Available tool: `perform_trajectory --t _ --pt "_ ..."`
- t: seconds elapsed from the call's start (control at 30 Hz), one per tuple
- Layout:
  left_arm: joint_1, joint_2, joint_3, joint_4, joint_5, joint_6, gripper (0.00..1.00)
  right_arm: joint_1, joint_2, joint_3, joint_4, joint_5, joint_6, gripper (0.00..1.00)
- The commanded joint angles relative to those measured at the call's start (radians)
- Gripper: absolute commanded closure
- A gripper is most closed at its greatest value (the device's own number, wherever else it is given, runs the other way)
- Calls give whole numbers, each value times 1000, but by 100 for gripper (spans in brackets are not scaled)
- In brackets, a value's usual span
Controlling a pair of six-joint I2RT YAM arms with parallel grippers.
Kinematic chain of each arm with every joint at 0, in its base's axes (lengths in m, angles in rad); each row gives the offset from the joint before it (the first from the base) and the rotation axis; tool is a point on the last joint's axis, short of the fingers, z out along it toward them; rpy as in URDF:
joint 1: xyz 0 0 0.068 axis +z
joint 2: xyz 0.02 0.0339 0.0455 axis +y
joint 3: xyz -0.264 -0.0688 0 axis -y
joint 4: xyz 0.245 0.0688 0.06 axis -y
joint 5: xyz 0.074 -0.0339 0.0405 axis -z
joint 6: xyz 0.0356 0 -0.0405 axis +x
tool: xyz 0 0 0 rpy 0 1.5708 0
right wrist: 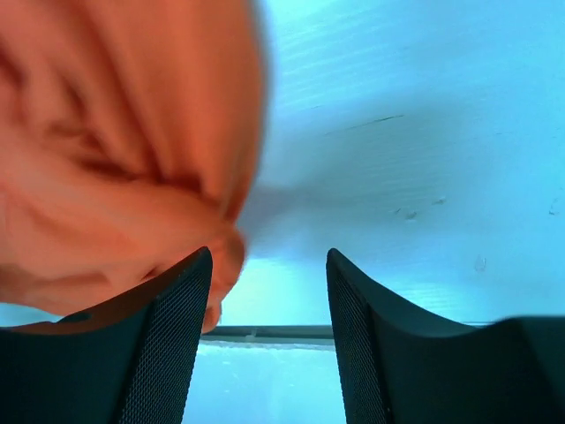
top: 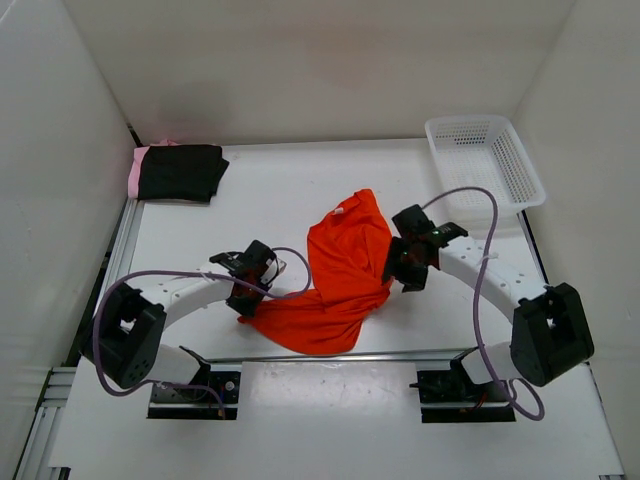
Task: Fold and stack the t-shirts
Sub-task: Flatten out the tshirt
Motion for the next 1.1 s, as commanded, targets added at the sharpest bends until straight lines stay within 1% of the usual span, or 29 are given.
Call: perform_trajectory --t 0.0,0.03,0.07,0.1,0.17,0.2,0.27,0.33,0.47,0.6,0.7,0.8,0.83,0.87,0.93,0.97,1.0,1.07 --pt "-15 -17 -23 51 -17 3 90 170 11 174 22 154 -102 40" --pt "-15 -5 -23 51 -17 3 90 215 44 277 22 166 -136 40" --pt "-15 -5 -23 51 -17 3 90 261 80 322 11 166 -171 40" --pt "-15 -5 -12 51 -17 3 90 344 155 360 11 166 -231 40" --pt "-15 4 -12 51 -17 3 90 412 226 434 11 156 -271 46" --pt "-15 4 -12 51 -17 3 90 459 290 452 11 156 -281 51" --pt "21 4 -21 51 -17 3 90 482 343 500 11 156 -281 51" --pt "46 4 -21 51 -17 3 90 482 404 523 45 117 -255 51" --pt "86 -49 -44 51 5 3 90 473 524 610 66 35 -245 51" --pt "95 -71 -64 51 5 3 90 473 564 589 42 34 -245 53" --pt "95 -71 -64 51 5 3 90 473 564 554 42 34 -235 59" --pt "95 -71 -55 51 5 3 90 473 564 532 42 34 -225 75" --pt "95 -71 -55 51 5 3 90 464 564 532 42 34 -215 84" --pt "95 -62 -55 51 5 3 90 464 564 532 42 34 -215 88" --pt "95 -62 -55 51 -5 3 90 455 564 523 42 24 -206 93" --pt "95 -62 -55 51 -5 3 90 444 555 512 42 15 -206 98" --pt "95 -62 -55 51 -5 3 90 444 555 512 42 14 -206 100" --pt "95 -62 -55 51 -5 3 90 423 517 482 42 24 -196 100"
